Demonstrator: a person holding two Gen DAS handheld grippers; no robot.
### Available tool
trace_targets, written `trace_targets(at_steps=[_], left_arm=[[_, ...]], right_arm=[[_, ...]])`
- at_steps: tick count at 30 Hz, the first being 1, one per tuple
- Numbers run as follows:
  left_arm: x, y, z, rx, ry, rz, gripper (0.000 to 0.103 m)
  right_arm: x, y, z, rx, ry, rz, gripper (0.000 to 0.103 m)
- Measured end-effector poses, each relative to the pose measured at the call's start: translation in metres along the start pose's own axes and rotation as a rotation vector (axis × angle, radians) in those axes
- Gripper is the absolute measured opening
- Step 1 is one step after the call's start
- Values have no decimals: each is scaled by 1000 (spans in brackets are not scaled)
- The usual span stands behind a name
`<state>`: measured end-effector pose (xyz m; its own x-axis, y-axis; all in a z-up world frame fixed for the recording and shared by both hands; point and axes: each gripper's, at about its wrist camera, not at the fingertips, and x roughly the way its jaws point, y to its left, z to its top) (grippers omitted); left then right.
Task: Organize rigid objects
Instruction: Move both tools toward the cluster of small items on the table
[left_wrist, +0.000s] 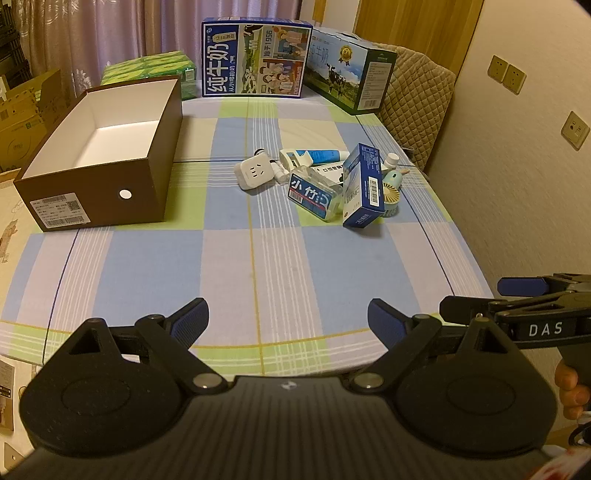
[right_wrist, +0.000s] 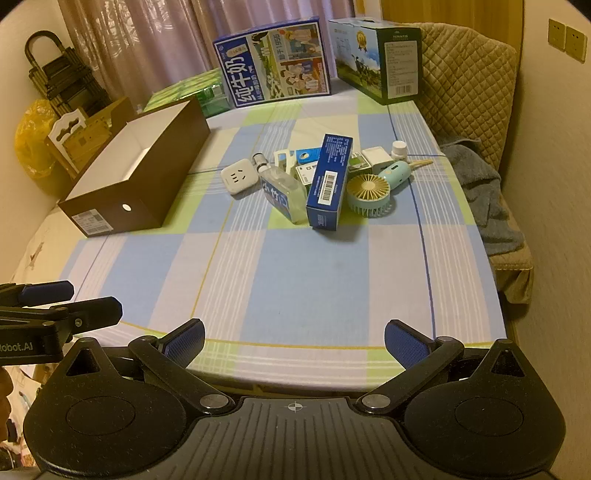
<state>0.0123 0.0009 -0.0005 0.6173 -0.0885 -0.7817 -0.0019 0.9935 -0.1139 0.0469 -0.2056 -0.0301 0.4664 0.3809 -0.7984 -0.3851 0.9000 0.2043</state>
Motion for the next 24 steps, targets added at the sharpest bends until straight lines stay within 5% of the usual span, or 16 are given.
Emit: trace_targets(at_steps=[24], left_arm=[[4,2,1,1,2,-2,91]], right_arm=[[4,0,3,-8,4,3,101]])
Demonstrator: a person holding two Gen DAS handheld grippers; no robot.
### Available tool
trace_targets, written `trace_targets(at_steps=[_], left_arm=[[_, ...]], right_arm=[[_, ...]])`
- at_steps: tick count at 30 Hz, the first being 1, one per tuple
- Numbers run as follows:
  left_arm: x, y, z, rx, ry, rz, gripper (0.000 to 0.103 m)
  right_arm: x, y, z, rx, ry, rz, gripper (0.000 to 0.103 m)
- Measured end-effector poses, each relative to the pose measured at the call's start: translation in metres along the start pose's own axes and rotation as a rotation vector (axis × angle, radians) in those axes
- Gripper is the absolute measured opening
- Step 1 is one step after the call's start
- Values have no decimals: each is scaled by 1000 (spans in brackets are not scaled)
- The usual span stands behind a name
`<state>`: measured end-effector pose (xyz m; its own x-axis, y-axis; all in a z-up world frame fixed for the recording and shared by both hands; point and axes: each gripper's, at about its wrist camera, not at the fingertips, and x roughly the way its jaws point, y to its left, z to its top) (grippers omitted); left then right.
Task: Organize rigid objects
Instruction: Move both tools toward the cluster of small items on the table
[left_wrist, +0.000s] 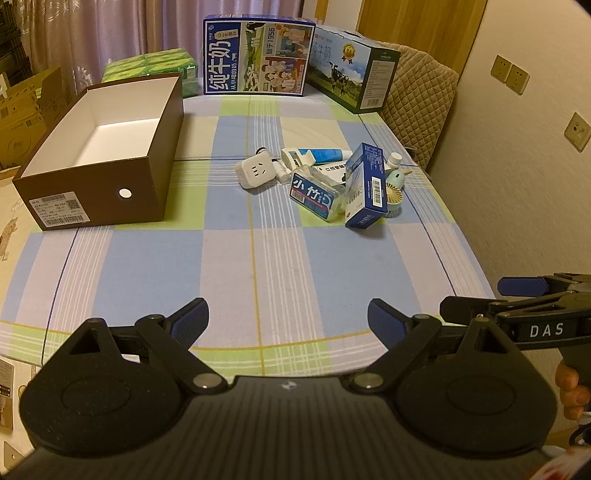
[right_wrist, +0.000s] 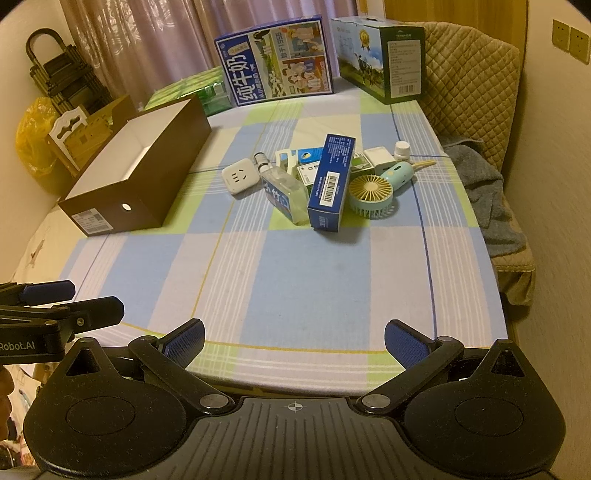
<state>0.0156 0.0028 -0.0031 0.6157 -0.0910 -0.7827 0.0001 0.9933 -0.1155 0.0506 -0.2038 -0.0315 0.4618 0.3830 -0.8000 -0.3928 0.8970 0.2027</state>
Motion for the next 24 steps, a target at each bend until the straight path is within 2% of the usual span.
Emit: trace_targets(at_steps=[16,24], left_arm=[[10,1,3,2,11,-4,91],[19,-5,10,7,29,-6,91]], right_arm=[[4,-2,2,-1,4,1,101],[11,-18,10,5,7,1,101]])
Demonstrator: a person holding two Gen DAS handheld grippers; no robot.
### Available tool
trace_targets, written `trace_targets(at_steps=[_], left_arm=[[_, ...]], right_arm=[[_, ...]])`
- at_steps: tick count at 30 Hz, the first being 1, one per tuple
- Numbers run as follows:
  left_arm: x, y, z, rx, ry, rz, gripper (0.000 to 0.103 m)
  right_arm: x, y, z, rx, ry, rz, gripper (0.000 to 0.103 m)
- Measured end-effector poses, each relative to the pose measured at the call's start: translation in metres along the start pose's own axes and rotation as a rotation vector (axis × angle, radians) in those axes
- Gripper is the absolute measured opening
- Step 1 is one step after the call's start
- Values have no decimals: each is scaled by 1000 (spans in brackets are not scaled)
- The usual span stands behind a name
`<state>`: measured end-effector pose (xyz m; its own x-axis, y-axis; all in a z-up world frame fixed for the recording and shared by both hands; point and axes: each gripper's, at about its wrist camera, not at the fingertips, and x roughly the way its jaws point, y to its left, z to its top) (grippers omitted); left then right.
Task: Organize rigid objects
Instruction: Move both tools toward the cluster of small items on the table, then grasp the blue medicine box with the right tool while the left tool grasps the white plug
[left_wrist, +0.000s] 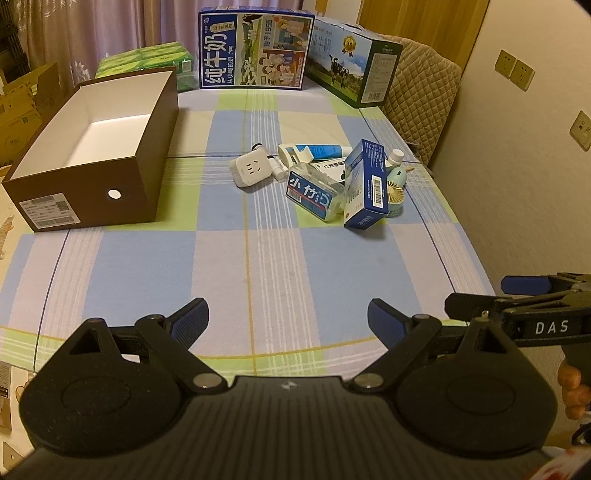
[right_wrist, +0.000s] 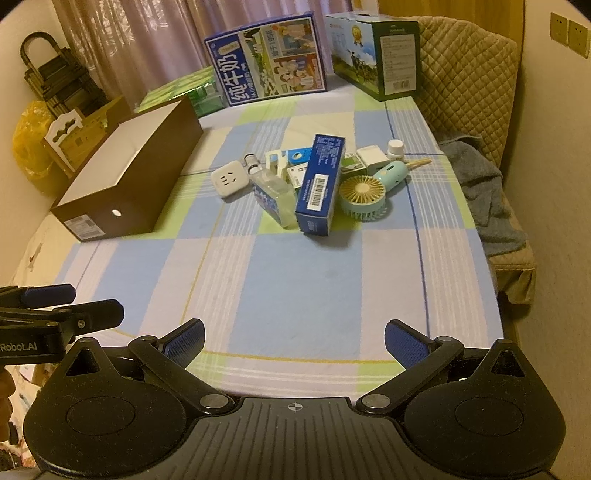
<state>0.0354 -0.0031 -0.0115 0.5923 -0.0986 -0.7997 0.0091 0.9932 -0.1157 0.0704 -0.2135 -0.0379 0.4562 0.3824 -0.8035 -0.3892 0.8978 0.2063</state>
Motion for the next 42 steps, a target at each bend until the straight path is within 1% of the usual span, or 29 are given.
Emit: trace_targets(at_steps=[11,16,19,22,23,25,28,30,34,38,42], left_arm=[[17,-6,13,4,17,-5,91],[24,-3,19,3,17,-10,91],[30,0,25,11,16,-10,90],[39,5,34,34,15,2,87],[42,7,37,42,11,3,87],[50,12,45,58,5,7,87],[67,21,59,83,7,7,87],[80,26,70,97,22,7,87],[105,35,93,135,25,-24,87],[128,41,111,184,35,-37,86],[151,46,126,232,37,-46,86]], right_arm=[[0,-24,8,26,-15,3,101],[4,-30,14,43,-20,7,101],[8,-31,18,52,-32,8,101],[17,-33,25,64,-36,-1,100],[20,-33,28,68,-39,-1,99],[26,-33,35,80,-47,-4,92],[35,-34,44,105,-67,-8,88],[41,-34,53,126,-78,-18,86],[56,-33,70,157,-93,-33,83],[73,-31,87,190,-111,-46,80],[90,-29,100,197,-129,-52,73]])
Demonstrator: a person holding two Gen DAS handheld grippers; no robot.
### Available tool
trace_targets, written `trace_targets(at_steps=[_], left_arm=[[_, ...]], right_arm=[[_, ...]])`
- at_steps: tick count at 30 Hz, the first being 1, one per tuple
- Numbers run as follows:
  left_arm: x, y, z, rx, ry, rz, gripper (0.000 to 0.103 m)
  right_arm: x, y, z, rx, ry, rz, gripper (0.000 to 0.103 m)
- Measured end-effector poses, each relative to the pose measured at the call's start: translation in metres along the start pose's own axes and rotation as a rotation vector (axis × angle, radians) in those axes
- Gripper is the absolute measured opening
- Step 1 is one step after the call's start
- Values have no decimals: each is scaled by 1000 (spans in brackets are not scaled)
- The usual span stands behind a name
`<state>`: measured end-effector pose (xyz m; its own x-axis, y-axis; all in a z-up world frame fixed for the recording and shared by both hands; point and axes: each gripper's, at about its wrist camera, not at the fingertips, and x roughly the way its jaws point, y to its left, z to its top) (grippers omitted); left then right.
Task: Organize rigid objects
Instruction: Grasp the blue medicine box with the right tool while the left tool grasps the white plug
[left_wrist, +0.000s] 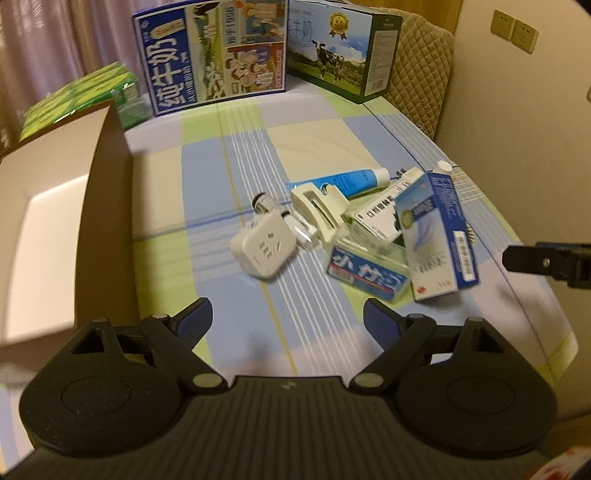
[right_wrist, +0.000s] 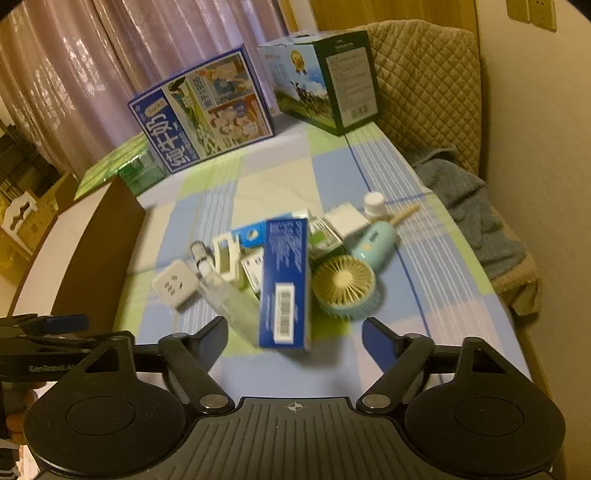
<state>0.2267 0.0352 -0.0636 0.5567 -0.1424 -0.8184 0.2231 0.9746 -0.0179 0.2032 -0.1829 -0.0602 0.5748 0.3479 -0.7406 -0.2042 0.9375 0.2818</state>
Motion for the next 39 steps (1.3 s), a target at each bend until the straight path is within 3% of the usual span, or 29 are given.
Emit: trace_targets(at_steps=[10,18,23,25,34,39], left_arm=[[48,10,23,140,24,-12,83],[67,10,30,230,12,-12,82],[77,2,28,346,-11,24,80],[82,-3,26,404,-19,41,80],[107,-19,20,577,-29,89,68],[116,-25,16,639,-25,101,55]], right_arm=[[56,12,21,-26,28,-59,56],[77,14,23,-40,62,-87,51],[85,15,24,-46,70,-104,45],[87,13,24,-47,75,-110,36],[59,6,27,-23,36,-97,35],[42,-3,24,14,30,-98,35]])
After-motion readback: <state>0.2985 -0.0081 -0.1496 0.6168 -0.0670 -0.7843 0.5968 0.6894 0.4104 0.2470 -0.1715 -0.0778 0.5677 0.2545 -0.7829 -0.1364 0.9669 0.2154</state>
